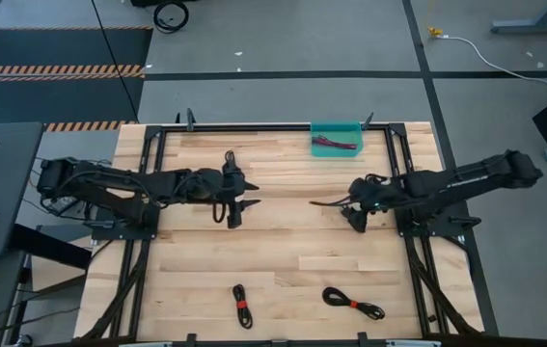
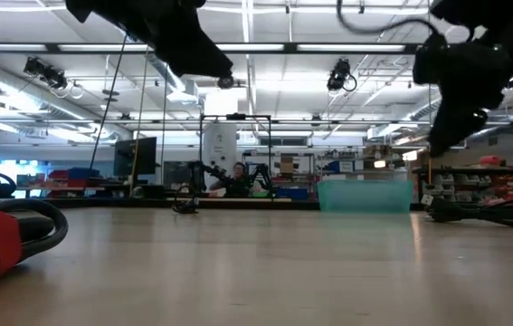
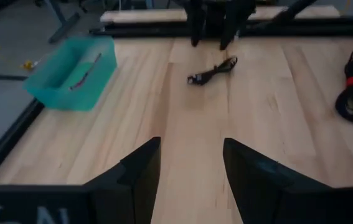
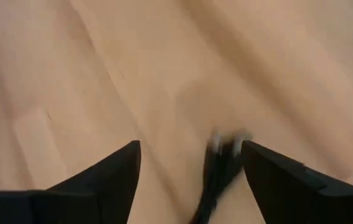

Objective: Pick and place USB-C Cables
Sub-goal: Put the top right black usb cable into the bin

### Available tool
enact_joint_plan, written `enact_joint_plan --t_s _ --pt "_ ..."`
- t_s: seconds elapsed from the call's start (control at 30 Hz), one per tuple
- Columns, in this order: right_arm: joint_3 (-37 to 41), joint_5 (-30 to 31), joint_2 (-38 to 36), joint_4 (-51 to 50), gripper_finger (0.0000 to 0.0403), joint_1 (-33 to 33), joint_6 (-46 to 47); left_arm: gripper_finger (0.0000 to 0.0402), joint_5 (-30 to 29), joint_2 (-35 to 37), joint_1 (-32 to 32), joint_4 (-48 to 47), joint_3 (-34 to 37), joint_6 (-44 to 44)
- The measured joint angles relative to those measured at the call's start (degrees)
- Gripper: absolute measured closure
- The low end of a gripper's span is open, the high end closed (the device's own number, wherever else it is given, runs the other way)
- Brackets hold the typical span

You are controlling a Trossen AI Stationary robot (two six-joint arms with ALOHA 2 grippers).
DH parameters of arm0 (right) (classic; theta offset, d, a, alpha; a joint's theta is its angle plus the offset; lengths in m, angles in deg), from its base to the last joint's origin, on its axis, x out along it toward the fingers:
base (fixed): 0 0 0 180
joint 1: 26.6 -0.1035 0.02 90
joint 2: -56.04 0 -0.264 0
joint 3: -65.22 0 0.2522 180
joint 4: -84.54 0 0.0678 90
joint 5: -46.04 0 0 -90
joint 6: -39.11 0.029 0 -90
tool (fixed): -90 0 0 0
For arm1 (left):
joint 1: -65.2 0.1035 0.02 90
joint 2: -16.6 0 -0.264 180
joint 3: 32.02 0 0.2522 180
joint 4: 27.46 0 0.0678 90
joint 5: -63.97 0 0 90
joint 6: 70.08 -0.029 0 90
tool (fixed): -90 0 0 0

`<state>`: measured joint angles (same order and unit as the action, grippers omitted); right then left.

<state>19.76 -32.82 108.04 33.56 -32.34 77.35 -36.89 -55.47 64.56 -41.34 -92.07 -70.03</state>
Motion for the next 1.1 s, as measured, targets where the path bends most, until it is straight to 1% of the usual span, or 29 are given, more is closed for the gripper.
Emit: enact_joint_plan --t_s 0.1,0.2,0.3,0.43,0.7,0.77,0.83,0.9,1.0,1.03,1.1 --pt "-0.9 -6.38 4.57 -2.59 0.0119 -0.02 5.23 0.0221 -0.1 0.0 -0.17 -1.41 0.0 1.22" --pt "-0.97 -9.25 8.87 -2.83 0.0127 -0.04 6.93 0.0221 -0.06 -0.02 -0.22 -1.64 0.0 1.64" --pt "-0.97 -8.92 12.87 -3.76 0.0138 -0.06 5.1 0.0221 -0.02 -0.02 -0.26 -1.67 0.0 2.33" --pt "-0.97 -5.76 17.57 -3.53 0.0151 -0.04 1.99 0.0221 -0.08 -0.02 -0.49 -1.98 0.0 2.45" --pt "-1.01 -1.85 25.32 -3.43 0.0175 0.0 -2.15 0.0221 -0.07 -0.37 -0.54 -2.25 0.0 2.36" --pt "-1.17 -1.4 26.08 -3.09 0.0195 -0.05 -2.48 0.0221 -0.09 -0.37 -0.55 -2.34 0.0 2.55" --pt "-1.19 -1.63 26.45 -2.4 0.0229 -0.07 -3.32 0.0221 -0.33 -0.37 -0.55 -2.25 0.0 2.7" --pt "-1.57 -1.99 26.38 -2.17 0.0273 -0.07 -4.58 0.0221 -0.64 -0.37 -0.58 -2.29 0.0 2.71" --pt "-3.33 -0.02 25.5 -1.9 0.0347 0.12 -8.32 0.0221 -0.74 -0.37 -0.57 -2.3 0.0 2.73" --pt "-4.12 0.26 25.08 -1.74 0.0363 0.13 -10.03 0.0221 -0.74 -0.37 -0.57 -2.28 0.0 2.75" --pt "-5.64 0.45 24.55 -1.89 0.0364 0.59 -14.12 0.0221 -0.74 -0.37 -0.57 -2.3 0.0 2.73"
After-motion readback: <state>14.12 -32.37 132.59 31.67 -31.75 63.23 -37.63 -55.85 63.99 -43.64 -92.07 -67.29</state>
